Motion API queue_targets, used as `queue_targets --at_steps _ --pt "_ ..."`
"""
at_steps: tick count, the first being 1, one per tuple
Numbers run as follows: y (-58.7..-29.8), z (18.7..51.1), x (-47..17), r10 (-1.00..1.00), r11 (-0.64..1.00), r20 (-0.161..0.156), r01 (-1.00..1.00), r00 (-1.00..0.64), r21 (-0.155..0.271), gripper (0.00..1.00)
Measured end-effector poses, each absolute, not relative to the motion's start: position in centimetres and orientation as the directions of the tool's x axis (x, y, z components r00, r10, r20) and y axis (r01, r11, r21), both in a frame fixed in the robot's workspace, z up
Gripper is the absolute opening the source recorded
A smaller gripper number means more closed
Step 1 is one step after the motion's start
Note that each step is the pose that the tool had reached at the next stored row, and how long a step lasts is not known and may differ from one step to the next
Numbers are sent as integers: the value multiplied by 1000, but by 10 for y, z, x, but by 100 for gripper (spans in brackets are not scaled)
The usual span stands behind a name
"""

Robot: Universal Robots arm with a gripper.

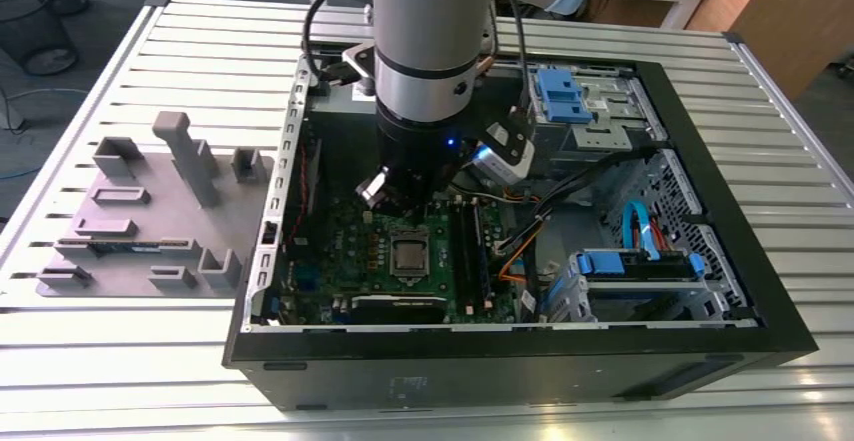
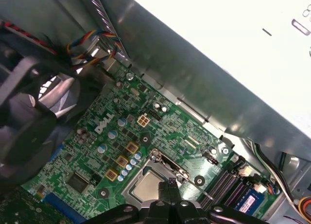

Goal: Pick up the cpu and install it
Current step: 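Close the cpu cover, then install the first cpu locking lever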

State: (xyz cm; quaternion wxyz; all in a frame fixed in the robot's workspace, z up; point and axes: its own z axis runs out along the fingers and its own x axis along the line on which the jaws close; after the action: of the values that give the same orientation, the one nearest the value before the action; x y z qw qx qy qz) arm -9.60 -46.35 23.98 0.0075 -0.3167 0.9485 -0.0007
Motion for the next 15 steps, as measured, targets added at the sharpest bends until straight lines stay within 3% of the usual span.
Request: queue_targets --at_steps 15 --pt "-464 241 -98 -601 799 -14 -601 -799 -6 11"
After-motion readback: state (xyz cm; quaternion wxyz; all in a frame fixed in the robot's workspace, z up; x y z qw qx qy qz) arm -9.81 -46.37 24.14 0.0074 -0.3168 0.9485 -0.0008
